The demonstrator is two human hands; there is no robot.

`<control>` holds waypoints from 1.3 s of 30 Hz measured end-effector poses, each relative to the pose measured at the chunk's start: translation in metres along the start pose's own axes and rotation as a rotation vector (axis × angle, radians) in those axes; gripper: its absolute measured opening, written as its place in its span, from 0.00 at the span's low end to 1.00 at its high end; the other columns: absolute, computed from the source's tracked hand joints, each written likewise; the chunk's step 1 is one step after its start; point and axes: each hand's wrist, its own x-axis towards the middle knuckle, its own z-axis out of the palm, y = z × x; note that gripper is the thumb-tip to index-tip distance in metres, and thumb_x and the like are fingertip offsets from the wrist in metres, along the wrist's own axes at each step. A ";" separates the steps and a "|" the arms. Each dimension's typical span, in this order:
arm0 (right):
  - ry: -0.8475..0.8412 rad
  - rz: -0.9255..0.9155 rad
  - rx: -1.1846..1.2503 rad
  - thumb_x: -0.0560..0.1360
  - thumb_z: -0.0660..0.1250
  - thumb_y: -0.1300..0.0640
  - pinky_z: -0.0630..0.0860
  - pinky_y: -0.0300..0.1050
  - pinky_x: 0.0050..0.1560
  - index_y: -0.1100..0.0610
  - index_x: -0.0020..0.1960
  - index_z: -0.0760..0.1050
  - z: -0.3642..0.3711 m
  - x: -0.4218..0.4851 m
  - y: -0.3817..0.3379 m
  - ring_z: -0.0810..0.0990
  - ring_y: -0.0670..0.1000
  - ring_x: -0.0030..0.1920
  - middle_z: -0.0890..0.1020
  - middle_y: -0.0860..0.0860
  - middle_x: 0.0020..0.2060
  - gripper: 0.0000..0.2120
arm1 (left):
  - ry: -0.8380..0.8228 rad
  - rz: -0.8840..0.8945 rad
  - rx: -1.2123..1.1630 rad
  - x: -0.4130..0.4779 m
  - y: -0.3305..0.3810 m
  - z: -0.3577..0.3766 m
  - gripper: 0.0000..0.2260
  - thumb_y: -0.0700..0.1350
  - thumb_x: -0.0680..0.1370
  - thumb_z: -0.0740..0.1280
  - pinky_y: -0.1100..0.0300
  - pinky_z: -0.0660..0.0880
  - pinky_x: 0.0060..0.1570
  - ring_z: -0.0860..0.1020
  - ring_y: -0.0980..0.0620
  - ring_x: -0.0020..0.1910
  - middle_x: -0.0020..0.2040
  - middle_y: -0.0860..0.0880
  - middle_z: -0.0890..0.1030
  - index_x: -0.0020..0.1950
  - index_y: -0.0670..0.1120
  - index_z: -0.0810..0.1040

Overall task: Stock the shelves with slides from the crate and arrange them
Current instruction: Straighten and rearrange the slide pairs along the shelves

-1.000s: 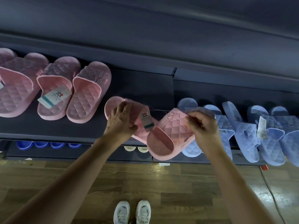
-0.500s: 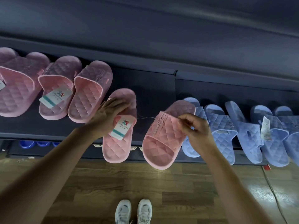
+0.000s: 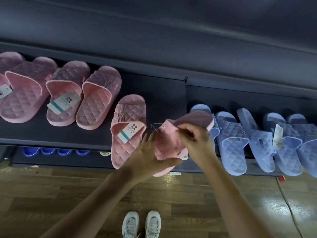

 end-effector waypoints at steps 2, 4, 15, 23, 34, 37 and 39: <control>0.001 -0.014 0.004 0.73 0.69 0.59 0.69 0.26 0.39 0.58 0.48 0.82 0.005 0.000 -0.007 0.76 0.33 0.35 0.80 0.40 0.35 0.06 | 0.009 -0.060 0.081 0.005 0.002 0.009 0.52 0.69 0.61 0.68 0.55 0.57 0.71 0.55 0.53 0.72 0.72 0.55 0.57 0.76 0.50 0.47; -0.020 -0.038 0.008 0.73 0.68 0.59 0.70 0.25 0.42 0.58 0.51 0.82 0.009 -0.001 -0.012 0.77 0.34 0.38 0.83 0.45 0.42 0.08 | 0.083 -0.059 0.143 0.012 0.001 0.013 0.49 0.66 0.63 0.68 0.57 0.59 0.69 0.57 0.51 0.70 0.71 0.50 0.59 0.75 0.49 0.48; -0.127 -0.126 -0.248 0.62 0.68 0.34 0.72 0.32 0.51 0.55 0.57 0.78 -0.030 -0.018 0.015 0.79 0.45 0.49 0.81 0.45 0.48 0.32 | -0.134 -0.128 -0.231 0.019 -0.004 -0.019 0.30 0.57 0.64 0.73 0.73 0.69 0.48 0.74 0.64 0.54 0.51 0.66 0.76 0.64 0.65 0.67; -0.090 -0.216 -0.484 0.65 0.71 0.48 0.65 0.41 0.40 0.57 0.42 0.77 -0.051 -0.027 0.039 0.72 0.45 0.31 0.74 0.42 0.31 0.13 | -0.319 -0.186 -0.182 0.037 0.011 -0.027 0.21 0.60 0.70 0.70 0.68 0.68 0.49 0.74 0.61 0.55 0.55 0.59 0.78 0.62 0.59 0.74; 0.283 -0.261 -0.828 0.51 0.83 0.60 0.64 0.37 0.32 0.56 0.37 0.81 -0.054 -0.054 0.033 0.61 0.48 0.24 0.75 0.48 0.20 0.18 | -0.179 -0.290 -0.512 0.065 0.015 -0.005 0.19 0.59 0.76 0.60 0.54 0.63 0.69 0.73 0.51 0.64 0.63 0.52 0.77 0.62 0.51 0.76; 0.279 -0.224 -0.809 0.54 0.82 0.61 0.67 0.39 0.33 0.57 0.38 0.81 -0.052 -0.054 0.031 0.65 0.50 0.21 0.74 0.49 0.20 0.16 | -0.114 -0.239 -0.403 0.067 0.026 -0.002 0.21 0.59 0.78 0.58 0.62 0.62 0.63 0.69 0.54 0.65 0.64 0.54 0.74 0.68 0.52 0.71; 0.299 -0.199 -0.799 0.55 0.82 0.61 0.64 0.37 0.32 0.57 0.36 0.79 -0.051 -0.052 0.026 0.69 0.52 0.20 0.74 0.49 0.20 0.14 | -0.082 -0.144 -0.362 0.062 0.023 -0.003 0.28 0.66 0.73 0.58 0.65 0.63 0.60 0.69 0.57 0.64 0.64 0.56 0.73 0.67 0.52 0.72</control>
